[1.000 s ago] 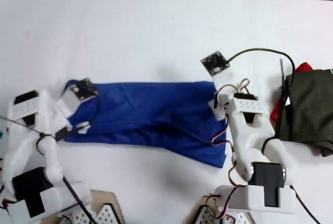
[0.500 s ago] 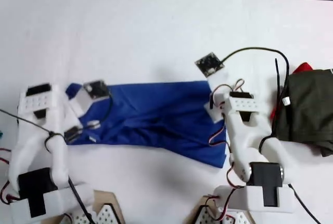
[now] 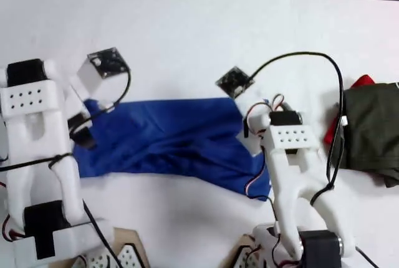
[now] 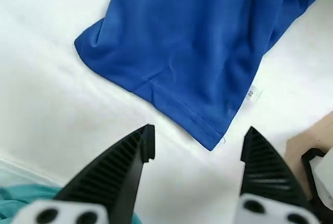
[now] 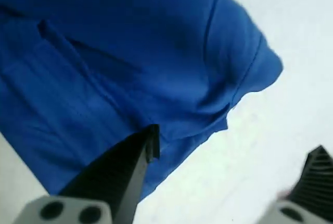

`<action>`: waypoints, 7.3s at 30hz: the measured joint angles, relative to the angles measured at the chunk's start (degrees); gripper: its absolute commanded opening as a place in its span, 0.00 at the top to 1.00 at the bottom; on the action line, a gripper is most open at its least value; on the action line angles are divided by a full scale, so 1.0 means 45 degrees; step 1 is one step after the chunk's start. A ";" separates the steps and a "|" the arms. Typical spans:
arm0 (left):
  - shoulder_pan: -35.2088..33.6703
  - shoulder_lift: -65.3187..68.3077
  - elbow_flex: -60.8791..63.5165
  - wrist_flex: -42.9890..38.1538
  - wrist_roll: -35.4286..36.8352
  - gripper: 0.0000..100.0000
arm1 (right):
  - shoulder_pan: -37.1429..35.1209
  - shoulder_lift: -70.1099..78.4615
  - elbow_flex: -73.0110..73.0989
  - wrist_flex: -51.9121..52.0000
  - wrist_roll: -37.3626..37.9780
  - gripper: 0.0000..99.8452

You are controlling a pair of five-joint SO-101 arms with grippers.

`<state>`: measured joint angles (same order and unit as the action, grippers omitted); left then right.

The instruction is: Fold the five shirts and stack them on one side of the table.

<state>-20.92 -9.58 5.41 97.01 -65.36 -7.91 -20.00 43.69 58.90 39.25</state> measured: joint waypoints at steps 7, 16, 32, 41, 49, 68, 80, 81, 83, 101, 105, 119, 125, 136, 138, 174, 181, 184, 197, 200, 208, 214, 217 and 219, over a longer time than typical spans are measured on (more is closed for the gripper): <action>-0.0078 0.0664 0.0918 -0.2286 0.1035 0.71 | -0.0860 -0.0469 0.0117 0.1504 0.1368 0.57; 0.1153 0.3927 0.1817 -0.5158 0.4943 0.71 | -0.2383 -0.0781 0.2598 0.2969 0.5822 0.57; 0.2481 0.6603 0.1758 -0.6662 0.7658 0.71 | -0.1856 -0.0781 0.2051 0.3028 0.7033 0.57; 0.2481 0.6701 0.1641 -0.6330 0.7756 0.71 | -0.1856 -0.0020 0.0899 0.0938 0.4708 0.57; 0.2481 0.6701 0.1641 -0.6330 0.7756 0.71 | -0.3770 0.2442 0.0801 0.1602 0.4376 0.57; 0.2481 0.6701 0.1641 -0.6330 0.7756 0.71 | -0.2286 0.2618 -0.0625 0.0332 0.4396 0.96; 0.2481 0.6701 0.1641 -0.6330 0.7756 0.71 | -0.2286 0.2657 -0.2129 0.0410 0.4396 0.95; 0.2481 0.6701 0.1641 -0.6330 0.7756 0.71 | -0.2286 0.2657 -0.2129 0.0567 0.4396 0.95; 0.2481 0.6701 0.1641 -0.6330 0.7756 0.71 | -0.2286 0.2657 -0.2129 0.0918 0.4396 0.90; 0.2481 0.6701 0.1641 -0.6330 0.7756 0.71 | -0.4454 0.1407 -0.0996 0.5275 0.4591 0.61; 0.2481 0.6701 0.1641 -0.6330 0.7756 0.71 | -0.4767 0.1250 -0.0508 0.4376 0.4747 0.61; 0.2481 0.6701 0.1641 -0.6330 0.7756 0.71 | -0.4396 0.3126 -0.2540 0.0020 0.2071 0.67; 0.2481 0.6701 0.1641 -0.6330 0.7756 0.71 | -0.4435 0.5587 -0.3477 0.0567 0.1700 0.63; 0.2481 0.6701 0.1641 -0.6330 0.7756 0.71 | -0.5626 0.5392 -0.3516 0.2325 0.1700 0.63; 0.2481 0.6701 0.1641 -0.6330 0.7756 0.71 | -0.5783 0.5177 -0.3516 0.2403 0.1700 0.63; 0.2481 0.7150 0.1446 -0.6252 0.7756 0.71 | -0.5411 0.4278 -0.1973 0.0840 0.0977 0.75; 0.2481 0.7150 0.1446 -0.6252 0.7756 0.71 | -0.4611 0.4239 -0.1973 0.1368 0.0957 0.75; 0.2481 0.7150 0.1446 -0.6252 0.7756 0.71 | -0.4864 0.4161 -0.1973 0.1817 0.0957 0.74; 0.2481 0.7150 0.1446 -0.6252 0.7756 0.71 | -0.6545 0.2110 -0.1524 0.2598 0.0957 0.66; 0.2481 0.7150 0.1446 -0.6252 0.7756 0.71 | -0.6486 0.2110 -0.0918 0.1954 0.0957 0.66; 0.2481 0.7150 0.1426 -0.6212 0.7756 0.71 | -0.6505 0.2637 -0.0391 0.0469 0.0957 0.83; 0.2481 0.7150 0.1426 -0.6212 0.7756 0.71 | -0.6466 0.2422 -0.0391 0.0410 0.0957 0.95; 0.2481 0.7170 0.1426 -0.6212 0.7756 0.71 | -0.6505 0.2032 -0.0391 0.0410 0.0957 0.95; 0.2481 0.7170 0.1426 -0.6212 0.7756 0.71 | -0.6486 0.1778 -0.0391 0.0410 0.0957 0.95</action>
<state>-9.76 22.68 11.82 69.05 -30.46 -37.10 -12.00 41.93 60.75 43.56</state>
